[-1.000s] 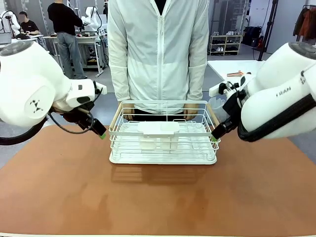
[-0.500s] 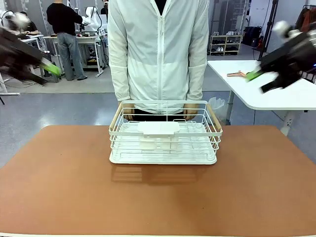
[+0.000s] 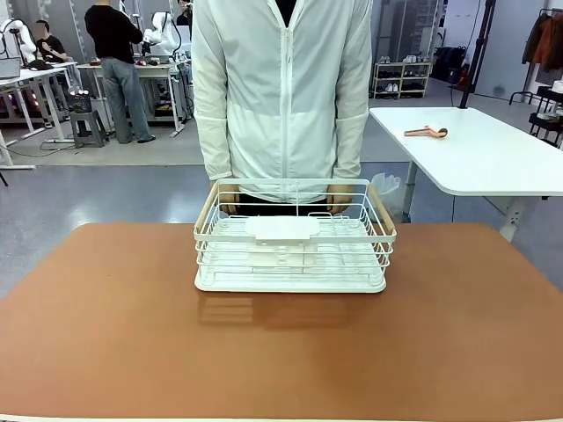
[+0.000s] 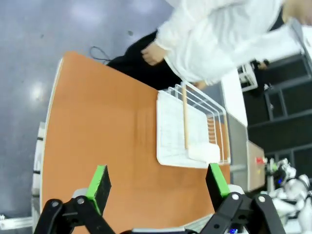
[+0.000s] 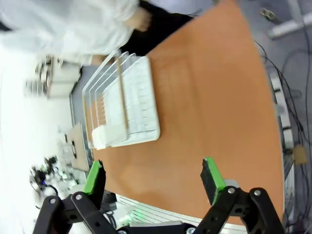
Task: Clean the table.
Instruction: Pick up the Lint Roller when the human hands it over.
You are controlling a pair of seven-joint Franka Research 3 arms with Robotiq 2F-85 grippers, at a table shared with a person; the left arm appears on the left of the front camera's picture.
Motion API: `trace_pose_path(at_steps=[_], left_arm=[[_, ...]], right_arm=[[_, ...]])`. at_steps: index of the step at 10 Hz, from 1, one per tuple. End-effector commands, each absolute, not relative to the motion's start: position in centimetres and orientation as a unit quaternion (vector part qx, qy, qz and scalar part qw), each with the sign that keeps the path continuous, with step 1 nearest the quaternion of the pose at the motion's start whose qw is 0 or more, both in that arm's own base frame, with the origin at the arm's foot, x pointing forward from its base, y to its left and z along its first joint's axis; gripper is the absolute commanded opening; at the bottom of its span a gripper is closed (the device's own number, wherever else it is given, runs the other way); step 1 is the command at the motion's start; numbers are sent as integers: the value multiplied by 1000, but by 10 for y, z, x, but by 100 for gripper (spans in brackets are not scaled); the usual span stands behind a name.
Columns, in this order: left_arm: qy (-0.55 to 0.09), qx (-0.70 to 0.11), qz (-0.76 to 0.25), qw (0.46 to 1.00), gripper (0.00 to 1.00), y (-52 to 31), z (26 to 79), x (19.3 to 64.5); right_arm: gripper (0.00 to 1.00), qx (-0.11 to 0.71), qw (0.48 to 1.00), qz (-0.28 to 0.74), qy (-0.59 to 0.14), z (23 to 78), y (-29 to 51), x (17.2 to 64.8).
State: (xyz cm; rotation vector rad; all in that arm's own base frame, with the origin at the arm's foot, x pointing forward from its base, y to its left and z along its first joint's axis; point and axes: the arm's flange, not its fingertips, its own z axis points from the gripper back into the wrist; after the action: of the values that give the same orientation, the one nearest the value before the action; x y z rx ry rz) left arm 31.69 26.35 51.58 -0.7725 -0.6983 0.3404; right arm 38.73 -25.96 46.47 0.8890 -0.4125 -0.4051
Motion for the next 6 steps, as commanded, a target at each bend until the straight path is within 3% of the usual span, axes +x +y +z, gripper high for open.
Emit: trace_pose_path(at_steps=[1, 2, 3, 6], left_arm=[[-322, -404, 199, 833, 100, 270, 496, 322], [-309, -409, 206, 834, 100, 267, 485, 330], [-326, -376, 193, 846, 100, 276, 503, 312], [-326, -376, 193, 846, 100, 276, 503, 312]], right_arm=[[100, 454, 844, -238, -155, 427, -263, 407], [100, 455, 843, -253, -137, 406, -263, 412], [100, 434, 854, -230, -174, 435, -274, 385], [100, 434, 854, -230, -174, 435, -274, 385]])
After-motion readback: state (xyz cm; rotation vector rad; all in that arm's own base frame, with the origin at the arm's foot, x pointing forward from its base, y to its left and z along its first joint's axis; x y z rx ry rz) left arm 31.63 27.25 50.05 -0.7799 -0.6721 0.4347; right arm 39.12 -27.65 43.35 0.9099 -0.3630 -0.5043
